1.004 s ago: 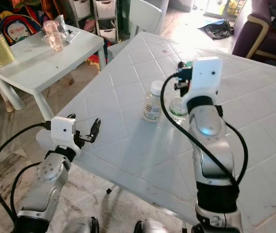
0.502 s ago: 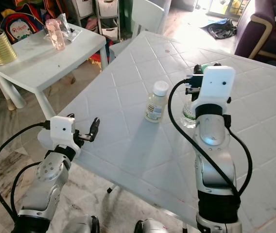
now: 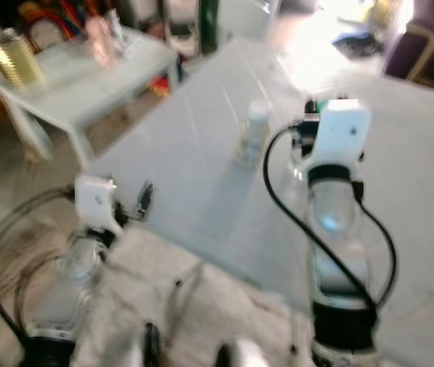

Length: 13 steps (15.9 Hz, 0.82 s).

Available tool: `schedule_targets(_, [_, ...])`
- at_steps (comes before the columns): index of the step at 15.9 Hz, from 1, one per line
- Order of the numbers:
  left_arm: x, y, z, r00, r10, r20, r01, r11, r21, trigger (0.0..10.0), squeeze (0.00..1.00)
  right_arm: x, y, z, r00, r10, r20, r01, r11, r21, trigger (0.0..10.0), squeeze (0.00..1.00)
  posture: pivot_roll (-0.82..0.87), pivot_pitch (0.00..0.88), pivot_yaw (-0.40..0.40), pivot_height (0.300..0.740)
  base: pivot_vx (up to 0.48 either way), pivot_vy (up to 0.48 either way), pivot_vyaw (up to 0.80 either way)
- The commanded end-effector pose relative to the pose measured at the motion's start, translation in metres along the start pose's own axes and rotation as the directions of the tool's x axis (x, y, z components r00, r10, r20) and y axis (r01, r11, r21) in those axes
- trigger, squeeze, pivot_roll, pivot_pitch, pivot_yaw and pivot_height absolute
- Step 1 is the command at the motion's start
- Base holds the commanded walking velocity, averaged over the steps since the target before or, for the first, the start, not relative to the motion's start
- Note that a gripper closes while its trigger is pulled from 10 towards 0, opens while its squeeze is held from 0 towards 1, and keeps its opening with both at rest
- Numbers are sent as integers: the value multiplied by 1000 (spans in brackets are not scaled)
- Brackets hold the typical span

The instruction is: Restocking fridge

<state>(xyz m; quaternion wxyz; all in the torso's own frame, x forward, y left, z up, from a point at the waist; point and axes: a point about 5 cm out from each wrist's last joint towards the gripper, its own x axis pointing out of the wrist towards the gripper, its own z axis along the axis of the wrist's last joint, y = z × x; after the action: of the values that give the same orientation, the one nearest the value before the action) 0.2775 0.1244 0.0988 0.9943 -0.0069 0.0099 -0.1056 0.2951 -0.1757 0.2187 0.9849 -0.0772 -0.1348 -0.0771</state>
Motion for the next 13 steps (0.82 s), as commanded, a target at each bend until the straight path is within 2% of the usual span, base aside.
schedule_targets(1, [1,-2,0,1000,-12,-7,12,1000,16,10000,0,-5,5,-21,994,35,-101,-33,999,20,10000,0,30,98,-28,740,-311,0,0])
schedule_targets(4, [2,-2,0,1000,-9,-8,9,1000,17,10000,0,-4,14,-14,995,82,-63,-78,995,59,10000,0,35,98,-34,740,-309,0,0])
schedule_targets(9, [3,-1,0,1000,-5,-8,5,1000,17,10000,0,1,29,-3,985,171,8,-171,982,77,10000,0,38,94,-38,740,-308,0,0])
schedule_targets(13, [8,1,3,1000,-4,2,4,1000,24,10000,0,-5,49,-4,949,313,22,-314,941,127,10000,0,32,89,-31,740,-298,0,0])
